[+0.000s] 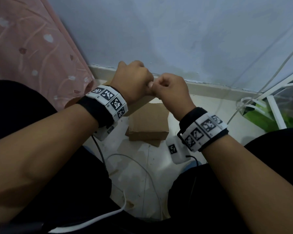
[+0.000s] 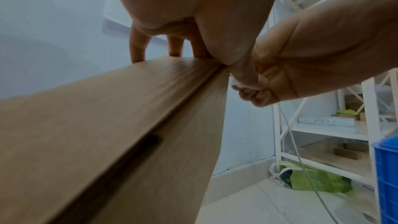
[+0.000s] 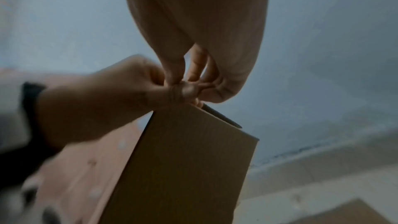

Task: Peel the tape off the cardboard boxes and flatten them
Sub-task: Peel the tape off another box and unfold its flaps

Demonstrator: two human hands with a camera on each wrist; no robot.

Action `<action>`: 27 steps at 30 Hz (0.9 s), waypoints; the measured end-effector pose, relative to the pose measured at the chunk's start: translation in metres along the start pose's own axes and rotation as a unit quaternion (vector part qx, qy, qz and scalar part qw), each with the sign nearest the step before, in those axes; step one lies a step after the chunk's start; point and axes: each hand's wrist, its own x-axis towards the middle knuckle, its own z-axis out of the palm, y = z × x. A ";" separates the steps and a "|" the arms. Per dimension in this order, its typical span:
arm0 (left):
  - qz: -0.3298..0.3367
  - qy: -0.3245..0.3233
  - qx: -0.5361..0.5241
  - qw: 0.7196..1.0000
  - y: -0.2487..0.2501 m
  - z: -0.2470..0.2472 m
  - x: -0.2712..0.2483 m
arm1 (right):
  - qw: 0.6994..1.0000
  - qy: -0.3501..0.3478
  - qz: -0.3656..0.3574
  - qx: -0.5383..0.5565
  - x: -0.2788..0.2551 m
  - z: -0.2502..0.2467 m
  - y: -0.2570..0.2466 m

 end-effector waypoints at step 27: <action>-0.011 0.026 -0.055 0.998 -0.004 0.007 0.006 | 1.000 -0.028 -0.006 -0.009 0.008 -0.013 0.006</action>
